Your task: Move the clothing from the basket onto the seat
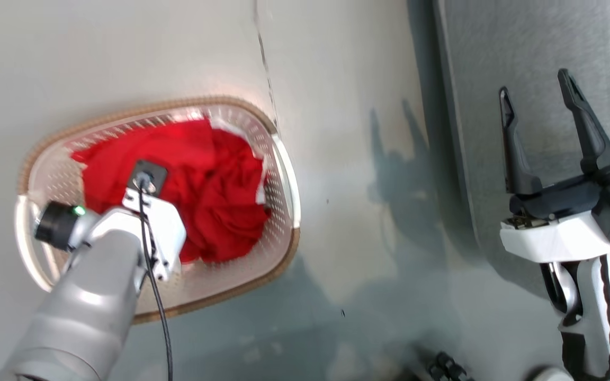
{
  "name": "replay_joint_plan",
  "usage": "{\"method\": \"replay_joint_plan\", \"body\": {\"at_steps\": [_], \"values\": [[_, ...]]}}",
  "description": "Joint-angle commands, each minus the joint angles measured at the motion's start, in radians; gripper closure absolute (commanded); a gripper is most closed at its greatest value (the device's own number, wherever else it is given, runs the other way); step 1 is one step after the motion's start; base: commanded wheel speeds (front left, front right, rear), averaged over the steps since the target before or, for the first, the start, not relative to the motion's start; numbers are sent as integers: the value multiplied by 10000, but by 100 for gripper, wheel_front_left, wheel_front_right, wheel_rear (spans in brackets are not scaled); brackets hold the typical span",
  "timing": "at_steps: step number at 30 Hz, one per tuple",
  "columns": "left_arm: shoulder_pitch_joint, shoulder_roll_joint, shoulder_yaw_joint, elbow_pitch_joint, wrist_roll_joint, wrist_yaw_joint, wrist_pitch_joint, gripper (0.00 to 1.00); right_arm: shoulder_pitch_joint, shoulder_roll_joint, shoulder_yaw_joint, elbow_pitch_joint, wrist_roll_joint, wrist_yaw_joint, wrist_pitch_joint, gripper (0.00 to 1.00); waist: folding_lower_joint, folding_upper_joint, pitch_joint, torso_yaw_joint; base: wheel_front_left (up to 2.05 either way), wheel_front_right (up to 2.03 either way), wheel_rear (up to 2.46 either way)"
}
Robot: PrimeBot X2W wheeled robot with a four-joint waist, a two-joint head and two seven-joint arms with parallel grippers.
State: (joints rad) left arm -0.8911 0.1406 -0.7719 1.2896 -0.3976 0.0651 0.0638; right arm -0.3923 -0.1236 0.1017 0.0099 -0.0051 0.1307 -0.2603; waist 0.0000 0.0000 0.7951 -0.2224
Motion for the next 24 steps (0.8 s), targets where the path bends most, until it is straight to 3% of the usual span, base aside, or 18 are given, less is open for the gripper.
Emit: {"method": "replay_joint_plan", "body": {"at_steps": [1,18,24], "values": [[142,-31,-17,0,-47,-83,-133,100,162,-11,-75,75,50,1,-44,0,0,0,-867,210,0,0,0],[1486,-696,-12,-1,-556,-566,-2311,100,1319,63,-631,548,54,0,-46,0,0,0,-4610,936,0,0,0],[1732,-811,164,-282,-854,-311,-3034,100,2040,195,-1007,569,-41,1,-44,0,0,0,-5805,1309,0,0,0]]}}
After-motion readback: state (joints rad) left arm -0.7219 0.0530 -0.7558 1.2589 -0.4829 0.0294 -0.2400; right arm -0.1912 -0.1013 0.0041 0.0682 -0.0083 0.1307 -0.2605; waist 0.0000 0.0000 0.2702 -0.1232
